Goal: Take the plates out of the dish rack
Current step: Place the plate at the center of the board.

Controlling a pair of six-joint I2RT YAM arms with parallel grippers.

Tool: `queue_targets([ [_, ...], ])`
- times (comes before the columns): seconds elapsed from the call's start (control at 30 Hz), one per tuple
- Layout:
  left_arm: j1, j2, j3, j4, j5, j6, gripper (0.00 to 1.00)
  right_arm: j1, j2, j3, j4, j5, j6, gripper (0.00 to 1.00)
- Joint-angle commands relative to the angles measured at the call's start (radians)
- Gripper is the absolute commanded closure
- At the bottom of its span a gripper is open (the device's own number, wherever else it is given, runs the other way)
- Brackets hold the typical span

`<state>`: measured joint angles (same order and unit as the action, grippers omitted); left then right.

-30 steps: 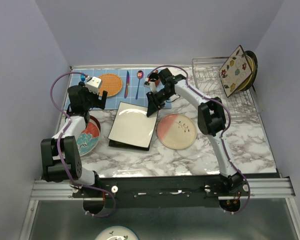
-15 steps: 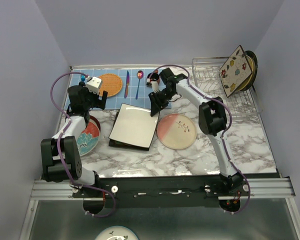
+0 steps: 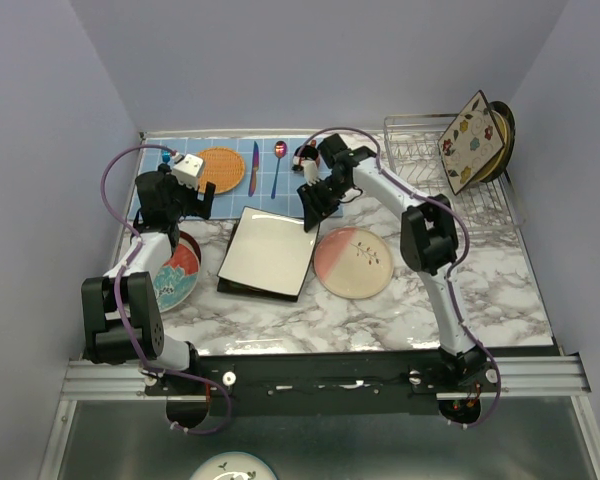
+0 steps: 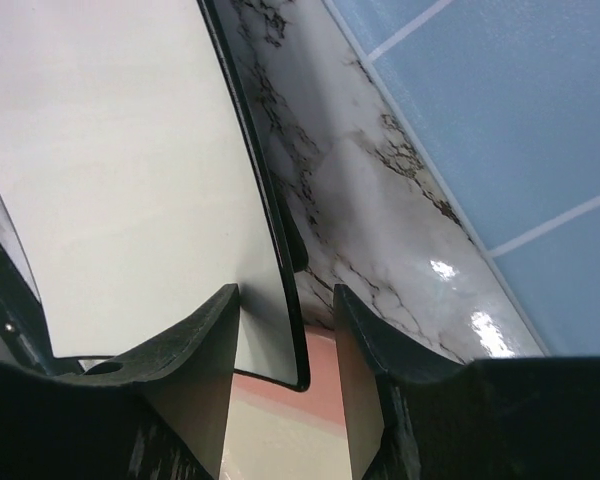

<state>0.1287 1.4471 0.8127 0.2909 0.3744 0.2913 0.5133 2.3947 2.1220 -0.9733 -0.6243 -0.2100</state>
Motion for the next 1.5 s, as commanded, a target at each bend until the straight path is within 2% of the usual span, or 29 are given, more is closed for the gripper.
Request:
queue_targets([
  [0.0,0.003,-0.022,-0.024,0.022,0.027,-0.001,0.01,-0.009,-0.074,-0.022,0.021,0.187,-0.023,0.5],
  [0.43,0.003,-0.051,-0.05,0.025,0.043,-0.023,0.01,-0.009,-0.173,-0.033,0.028,0.262,-0.015,0.5],
  [0.57,0.002,-0.057,-0.052,-0.005,0.052,-0.044,0.01,-0.01,-0.238,-0.077,0.061,0.412,0.003,0.53],
  [0.7,-0.009,-0.074,-0.05,-0.041,0.066,-0.076,0.01,-0.028,-0.38,-0.178,0.166,0.579,0.003,0.55],
  [0.83,-0.027,-0.085,-0.035,-0.064,0.057,-0.122,0.02,-0.111,-0.44,-0.172,0.17,0.702,-0.011,0.57],
  [1.13,-0.069,-0.102,-0.023,-0.084,0.041,-0.162,0.02,-0.389,-0.471,-0.03,0.142,0.741,-0.025,0.59],
  [1.47,-0.072,-0.091,-0.076,-0.045,0.012,-0.147,0.02,-0.55,-0.437,0.128,0.136,0.811,-0.072,0.59],
])
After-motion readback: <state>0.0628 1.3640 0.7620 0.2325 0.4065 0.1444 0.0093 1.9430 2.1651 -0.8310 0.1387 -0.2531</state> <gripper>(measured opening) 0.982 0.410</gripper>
